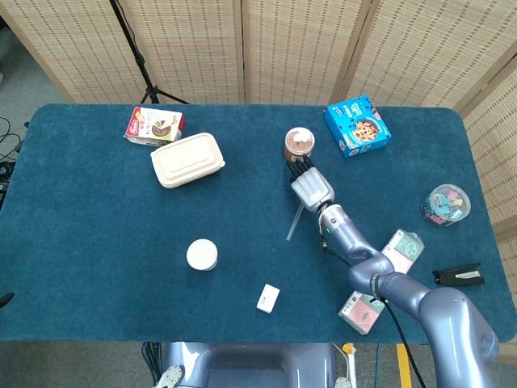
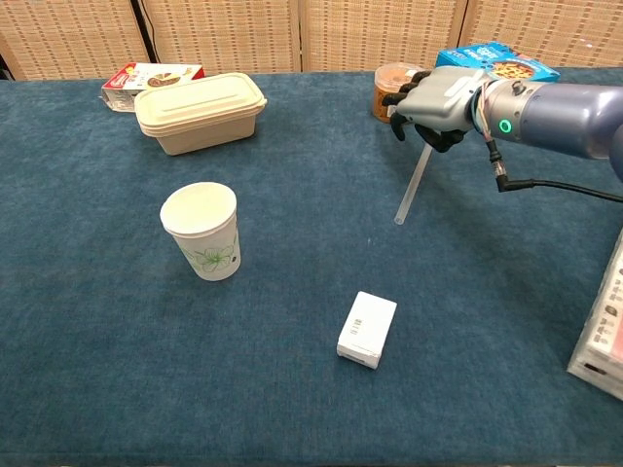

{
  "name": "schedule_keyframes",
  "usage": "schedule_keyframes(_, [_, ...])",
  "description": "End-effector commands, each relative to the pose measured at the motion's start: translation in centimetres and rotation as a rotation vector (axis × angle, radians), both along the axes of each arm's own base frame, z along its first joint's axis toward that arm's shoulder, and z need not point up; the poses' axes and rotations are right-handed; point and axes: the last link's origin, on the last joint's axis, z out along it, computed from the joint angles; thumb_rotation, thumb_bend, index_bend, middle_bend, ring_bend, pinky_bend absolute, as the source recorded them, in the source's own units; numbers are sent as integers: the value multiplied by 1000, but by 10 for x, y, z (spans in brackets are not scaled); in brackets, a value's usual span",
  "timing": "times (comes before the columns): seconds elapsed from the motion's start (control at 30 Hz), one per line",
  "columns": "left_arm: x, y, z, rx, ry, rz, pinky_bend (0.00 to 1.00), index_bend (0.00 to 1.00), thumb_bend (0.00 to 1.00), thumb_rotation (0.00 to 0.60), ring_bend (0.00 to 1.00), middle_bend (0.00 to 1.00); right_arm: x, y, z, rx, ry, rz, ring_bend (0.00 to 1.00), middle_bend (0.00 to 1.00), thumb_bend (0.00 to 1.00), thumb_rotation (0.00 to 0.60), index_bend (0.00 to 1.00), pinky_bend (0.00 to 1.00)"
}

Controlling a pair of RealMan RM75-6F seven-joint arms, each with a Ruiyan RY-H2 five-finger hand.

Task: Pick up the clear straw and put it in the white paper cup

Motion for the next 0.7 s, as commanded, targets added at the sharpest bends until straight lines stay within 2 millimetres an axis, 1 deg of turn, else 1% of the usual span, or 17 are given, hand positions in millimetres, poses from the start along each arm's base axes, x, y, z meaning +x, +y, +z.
schedule_keyframes(0.03, [0,0,0,1,0,0,0,0,0,600,0,0,-5,-1,0,-12,41,14,0,0,950,600,291,0])
schedule_keyframes(0.23, [0,0,-1,-4,0,0,0,0,0,600,0,0,-13,-2,1,-26,48,-4,0,0,953,600,302,0])
schedule_keyframes(0.43, [1,-1,-1,-4,0,-2,0,0,0,600,0,0,-24,-1,3,-29,62,-20,0,0,954,600,340,0])
schedule_keyframes(0.7, [2,-3,-2,-5,1,-7,0,0,0,600,0,0,-33,3,9,-35,81,-13,0,0,995,600,391,0])
